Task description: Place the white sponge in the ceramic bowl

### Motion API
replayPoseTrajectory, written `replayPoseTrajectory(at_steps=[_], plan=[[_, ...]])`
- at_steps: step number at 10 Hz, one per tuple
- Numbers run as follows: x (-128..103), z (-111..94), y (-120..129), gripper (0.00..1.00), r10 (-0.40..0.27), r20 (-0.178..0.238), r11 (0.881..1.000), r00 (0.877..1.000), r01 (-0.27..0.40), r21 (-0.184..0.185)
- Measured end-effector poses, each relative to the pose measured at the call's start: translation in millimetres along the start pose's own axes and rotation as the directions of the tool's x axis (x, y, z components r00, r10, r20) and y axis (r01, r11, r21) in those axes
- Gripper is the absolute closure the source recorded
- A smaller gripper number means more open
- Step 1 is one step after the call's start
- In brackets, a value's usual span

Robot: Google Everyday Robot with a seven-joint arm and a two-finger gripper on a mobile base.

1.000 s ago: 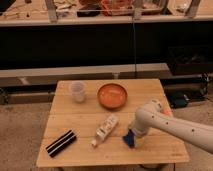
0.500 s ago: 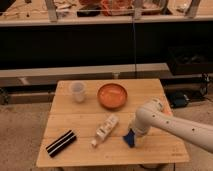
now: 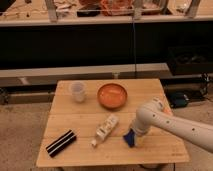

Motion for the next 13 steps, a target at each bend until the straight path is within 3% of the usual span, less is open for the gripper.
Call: replayPoseTrajectory(at_steps=[3,4,6,13], plan=[[0.8,-0.4,-1.7,0.81,0.001,0.002,1.000,1.000,-0.001,0.001],[1.3,-0.1,-2.2,0.84,0.001,0.003,1.000,1.000,-0.001,0.002],[2.6,-0.1,-3.5,0.77,0.003,0.004,1.000,1.000,-0.003,0.003],[5.0,-0.9,-6.7,0.86,0.007,0.007,1.000,1.000,-0.007,0.006]])
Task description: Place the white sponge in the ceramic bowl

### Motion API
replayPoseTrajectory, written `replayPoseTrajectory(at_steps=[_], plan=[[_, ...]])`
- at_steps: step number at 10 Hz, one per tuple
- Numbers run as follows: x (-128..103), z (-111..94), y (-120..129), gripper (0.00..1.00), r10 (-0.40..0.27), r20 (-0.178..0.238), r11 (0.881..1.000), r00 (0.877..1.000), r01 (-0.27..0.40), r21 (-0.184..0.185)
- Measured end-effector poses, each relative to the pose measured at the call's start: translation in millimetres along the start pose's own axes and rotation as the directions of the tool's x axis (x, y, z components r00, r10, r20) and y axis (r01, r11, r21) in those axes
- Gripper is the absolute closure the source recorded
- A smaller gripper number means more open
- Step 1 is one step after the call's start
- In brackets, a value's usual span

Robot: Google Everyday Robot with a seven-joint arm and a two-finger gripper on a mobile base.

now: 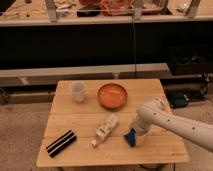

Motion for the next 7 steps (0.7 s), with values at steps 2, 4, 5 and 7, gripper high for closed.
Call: replayPoseTrajectory(at_steps=[2,4,5,7], plan=[[0.7,-0.6,-1.0,0.86,0.001,0.001,1.000,1.000,-0.001,0.001],[1.1,-1.0,-1.4,0.86,0.002,0.001,1.000,1.000,-0.002,0.002],[1.6,-0.9,-1.5,0.86,0.002,0.001,1.000,1.000,-0.002,0.001],[2.4,-1.2,-2.1,0.82,0.003,0.001,1.000,1.000,-0.003,0.001]])
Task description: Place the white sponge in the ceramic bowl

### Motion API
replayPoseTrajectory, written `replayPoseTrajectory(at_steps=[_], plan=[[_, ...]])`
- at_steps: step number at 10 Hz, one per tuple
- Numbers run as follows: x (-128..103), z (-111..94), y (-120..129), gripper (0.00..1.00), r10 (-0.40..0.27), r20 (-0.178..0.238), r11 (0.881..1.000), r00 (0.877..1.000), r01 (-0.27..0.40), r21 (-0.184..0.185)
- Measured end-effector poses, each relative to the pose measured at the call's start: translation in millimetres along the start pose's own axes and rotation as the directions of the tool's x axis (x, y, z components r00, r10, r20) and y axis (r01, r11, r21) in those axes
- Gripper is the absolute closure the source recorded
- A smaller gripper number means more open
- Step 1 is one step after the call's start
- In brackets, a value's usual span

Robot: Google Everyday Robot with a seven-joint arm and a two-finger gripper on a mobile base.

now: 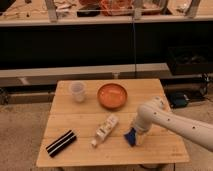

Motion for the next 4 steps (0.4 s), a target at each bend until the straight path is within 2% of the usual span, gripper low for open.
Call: replayPoseTrajectory(at_steps=[1,3,4], plan=[[0.4,0.0,-0.3,0.78,0.001,0.000,1.000,1.000,-0.001,0.000],[0.7,-0.2,-1.1,0.84,0.002,0.001,1.000,1.000,-0.002,0.001],[1.1,-0.2,-1.2,0.82,0.003,0.001,1.000,1.000,-0.003,0.001]])
